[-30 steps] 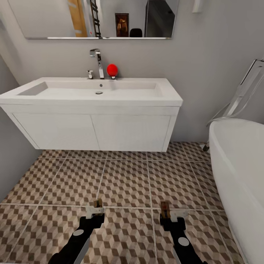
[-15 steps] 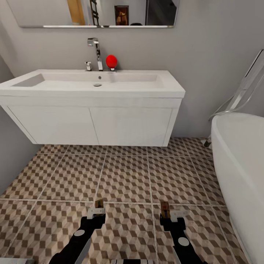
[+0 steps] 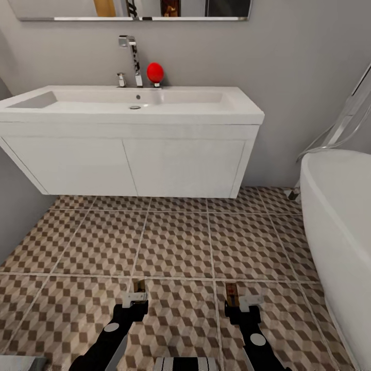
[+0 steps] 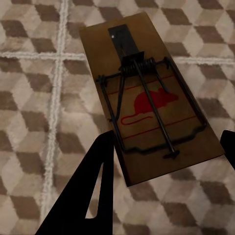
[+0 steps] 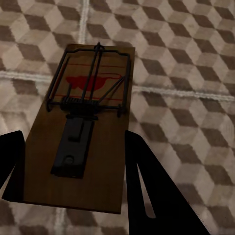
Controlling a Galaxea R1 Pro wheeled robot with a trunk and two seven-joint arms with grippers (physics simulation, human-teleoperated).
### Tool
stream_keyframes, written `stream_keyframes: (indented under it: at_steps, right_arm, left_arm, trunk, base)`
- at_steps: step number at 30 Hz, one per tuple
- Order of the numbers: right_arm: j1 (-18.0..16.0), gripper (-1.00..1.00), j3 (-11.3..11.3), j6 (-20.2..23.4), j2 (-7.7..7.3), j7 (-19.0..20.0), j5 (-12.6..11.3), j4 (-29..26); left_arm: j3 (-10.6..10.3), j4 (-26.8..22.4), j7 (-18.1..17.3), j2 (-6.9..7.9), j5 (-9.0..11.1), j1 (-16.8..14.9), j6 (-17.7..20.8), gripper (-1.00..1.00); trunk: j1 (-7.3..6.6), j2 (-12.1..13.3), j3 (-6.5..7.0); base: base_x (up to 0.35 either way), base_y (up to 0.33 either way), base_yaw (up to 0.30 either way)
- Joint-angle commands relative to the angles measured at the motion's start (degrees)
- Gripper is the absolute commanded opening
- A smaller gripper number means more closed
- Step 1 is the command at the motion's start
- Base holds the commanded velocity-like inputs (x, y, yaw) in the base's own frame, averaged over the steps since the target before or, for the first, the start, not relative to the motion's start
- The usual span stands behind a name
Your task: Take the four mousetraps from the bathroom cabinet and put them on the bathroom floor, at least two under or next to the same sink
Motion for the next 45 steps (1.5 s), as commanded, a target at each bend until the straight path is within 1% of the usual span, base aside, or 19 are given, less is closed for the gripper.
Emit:
stream_keyframes:
  at_steps: [1, 7, 10, 16, 18, 21, 22, 23, 25, 28, 29, 30, 31, 33, 34, 36, 38, 41, 45]
  right_arm:
    - [0.0, -1.00, 0.1, 0.0, 0.01, -0.2, 0.3, 0.0]
    - [0.0, -1.00, 0.1, 0.0, 0.04, -0.2, 0.3, 0.0]
    - [0.0, -1.00, 0.1, -0.2, 0.18, -0.2, 0.4, -0.4]
    - [0.0, -1.00, 1.1, 0.2, 0.29, -0.1, 0.4, -6.5]
    - [0.0, -1.00, 1.3, 1.5, 0.32, -0.2, 0.5, -10.4]
    - [-0.1, -1.00, 1.5, 8.3, 0.37, -0.1, 0.4, -18.2]
    - [-0.4, -1.00, 1.5, 12.0, 0.39, -0.1, 0.4, -21.0]
    - [-0.7, -1.00, 1.6, 13.8, 0.40, -0.1, 0.4, -22.2]
    - [-3.3, -1.00, 1.6, 18.8, 0.42, 0.0, 0.3, -25.0]
    - [-6.5, -1.00, 1.7, 21.2, 0.47, 0.1, 0.2, -26.0]
    - [-7.9, -1.00, 1.7, 22.0, 0.52, 0.2, 0.2, -26.1]
    - [-9.3, -1.00, 1.7, 22.8, 0.57, 0.2, 0.2, -26.1]
    - [-9.9, -1.00, 1.7, 23.4, 0.60, 0.2, 0.1, -26.1]
    - [-12.4, -1.00, 1.8, 25.7, 1.03, 0.2, 0.2, -25.6]
    - [-13.0, -1.00, 1.8, 26.2, 1.15, 0.2, 0.1, -25.4]
    - [-15.7, -1.00, 2.1, 27.5, 1.52, 0.2, 0.1, -23.6]
    - [-17.2, -1.00, 2.2, 27.9, 1.69, 0.2, 0.1, -22.4]
    - [-22.2, -1.00, 2.5, 28.4, 2.39, 0.2, 0.1, -16.3]
    - [-28.5, -1.00, 2.6, 28.4, 3.06, 0.2, 0.1, -7.2]
  left_arm:
    - [-0.2, -0.1, 0.5, 0.05, 0.5, 0.0, 0.3, -1.00]
    - [-0.2, -0.3, 0.5, 0.05, 0.5, 0.0, 0.3, -1.00]
    - [-0.2, -0.6, 0.5, 0.06, 0.5, 0.0, 0.2, -1.00]
    - [0.1, -2.2, 0.6, -0.03, 0.3, 0.0, 0.4, -1.00]
    - [0.2, -5.2, 0.6, -0.03, 0.3, 0.0, 1.3, -1.00]
    - [0.4, -13.9, 0.7, 0.04, 0.3, 0.0, 9.0, -1.00]
    - [0.5, -17.8, 0.6, 0.08, 0.3, -0.1, 14.0, -1.00]
    - [0.5, -19.6, 0.6, 0.09, 0.3, -0.2, 16.5, -1.00]
    - [0.6, -25.5, 0.6, 0.11, 0.3, -1.1, 25.2, -1.00]
    - [0.7, -28.5, 0.7, 0.13, 0.2, -4.5, 29.5, -1.00]
    - [0.8, -28.8, 0.7, 0.13, 0.1, -6.9, 30.8, -1.00]
    - [0.8, -28.1, 0.7, 0.13, 0.0, -9.5, 32.0, -1.00]
    - [0.9, -27.4, 0.7, 0.13, -0.1, -10.9, 32.6, -1.00]
    - [1.0, -23.4, 0.7, 0.13, -0.3, -16.4, 35.3, -1.00]
    - [1.0, -22.1, 0.7, 0.13, -0.3, -17.6, 35.8, -1.00]
    - [1.0, -16.8, 1.0, 0.17, -0.5, -22.0, 37.0, -1.00]
    - [1.1, -14.3, 1.1, 0.19, -0.6, -23.9, 37.3, -1.00]
    - [1.1, -7.7, 1.6, 0.21, -0.6, -28.7, 37.7, -1.00]
    - [1.1, -3.3, 1.9, 0.22, -0.7, -31.0, 37.7, -1.00]
  trunk:
    - [0.21, -0.4, -0.32]
    - [1.53, -2.8, -1.90]
    - [1.53, -2.8, -1.98]
    - [1.53, -2.8, -2.02]
    - [1.53, -2.8, -2.02]
    - [1.53, -2.8, -2.02]
    - [1.53, -2.8, -2.02]
    - [1.53, -2.8, -2.02]
    - [1.53, -2.8, -2.02]
    - [1.53, -2.8, -2.02]
    - [1.53, -2.8, -2.02]
    - [1.53, -2.8, -2.02]
    - [1.53, -2.8, -2.02]
    - [1.53, -2.8, -2.02]
    - [1.53, -2.8, -2.02]
    - [1.53, -2.8, -2.02]
    - [1.53, -2.8, -2.02]
    - [1.53, -2.8, -2.02]
    - [1.53, -2.8, -2.02]
  base:
    - [0.000, 0.000, 0.000]
    - [0.000, 0.000, 0.000]
    - [0.000, 0.000, 0.000]
    - [0.000, 0.000, 0.000]
    - [0.000, 0.000, 0.000]
    - [0.000, 0.000, 0.000]
    - [0.000, 0.000, 0.000]
    - [0.000, 0.000, 0.000]
    - [0.000, 0.000, 0.000]
    - [0.000, 0.000, 0.000]
    - [0.000, 0.000, 0.000]
    - [0.000, 0.000, 0.000]
    - [0.000, 0.000, 0.000]
    - [0.000, 0.000, 0.000]
    - [0.000, 0.000, 0.000]
    - [0.000, 0.000, 0.000]
    - [0.000, 0.000, 0.000]
    - [0.000, 0.000, 0.000]
    - [0.000, 0.000, 0.000]
